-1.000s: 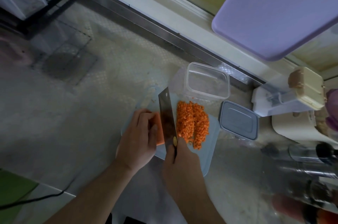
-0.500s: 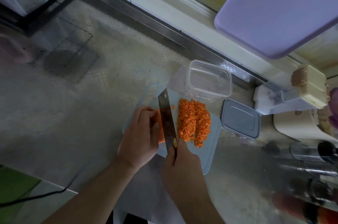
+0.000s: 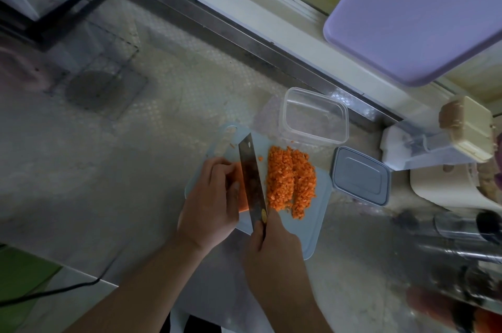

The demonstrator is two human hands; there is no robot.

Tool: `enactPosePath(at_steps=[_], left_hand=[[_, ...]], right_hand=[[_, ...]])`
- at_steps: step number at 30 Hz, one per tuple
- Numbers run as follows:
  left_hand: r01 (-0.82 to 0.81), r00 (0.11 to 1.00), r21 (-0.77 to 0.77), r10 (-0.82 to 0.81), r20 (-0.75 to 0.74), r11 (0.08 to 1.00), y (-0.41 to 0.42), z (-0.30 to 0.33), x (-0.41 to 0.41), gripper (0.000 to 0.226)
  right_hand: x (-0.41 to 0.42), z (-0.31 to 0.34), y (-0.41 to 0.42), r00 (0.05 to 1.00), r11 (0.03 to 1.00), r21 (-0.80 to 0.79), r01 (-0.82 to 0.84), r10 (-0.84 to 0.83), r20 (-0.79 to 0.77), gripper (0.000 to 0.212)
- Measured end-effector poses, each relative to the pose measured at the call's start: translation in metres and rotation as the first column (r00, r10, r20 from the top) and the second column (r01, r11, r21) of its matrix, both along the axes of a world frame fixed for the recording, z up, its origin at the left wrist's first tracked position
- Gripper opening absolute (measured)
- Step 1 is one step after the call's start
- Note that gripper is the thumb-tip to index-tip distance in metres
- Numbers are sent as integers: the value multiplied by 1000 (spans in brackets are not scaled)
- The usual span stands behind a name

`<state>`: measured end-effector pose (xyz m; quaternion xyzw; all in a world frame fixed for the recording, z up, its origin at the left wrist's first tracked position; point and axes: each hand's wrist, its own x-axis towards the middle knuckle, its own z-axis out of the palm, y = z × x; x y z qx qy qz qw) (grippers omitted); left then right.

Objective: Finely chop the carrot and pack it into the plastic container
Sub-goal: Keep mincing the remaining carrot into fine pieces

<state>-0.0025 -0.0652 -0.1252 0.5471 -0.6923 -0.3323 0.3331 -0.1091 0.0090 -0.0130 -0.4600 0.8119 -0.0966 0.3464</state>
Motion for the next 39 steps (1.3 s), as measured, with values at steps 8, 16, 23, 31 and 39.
enactPosePath(at_steps=[8, 16, 23, 31, 39], left_hand=[[7, 1000, -53, -7, -2, 999, 0, 2, 0, 18], [-16, 1000, -11, 16, 13, 1000, 1, 3, -2, 14], [44, 999, -21, -44, -2, 999, -1, 5, 3, 12], [40, 998, -32, -38, 44, 999, 0, 4, 1, 27], [16, 998, -57, -12, 57, 998, 0, 8, -2, 27]], right_hand=[[0, -12, -18, 1000, 1000, -18, 25, -25, 8, 23], [2, -21, -28, 998, 996, -70, 51, -48, 48, 21], [2, -25, -14, 998, 997, -60, 56, -54, 40, 19], [-4, -30, -21, 992, 994, -77, 75, -67, 105, 17], [-3, -26, -25, 987, 995, -48, 90, -83, 138, 28]])
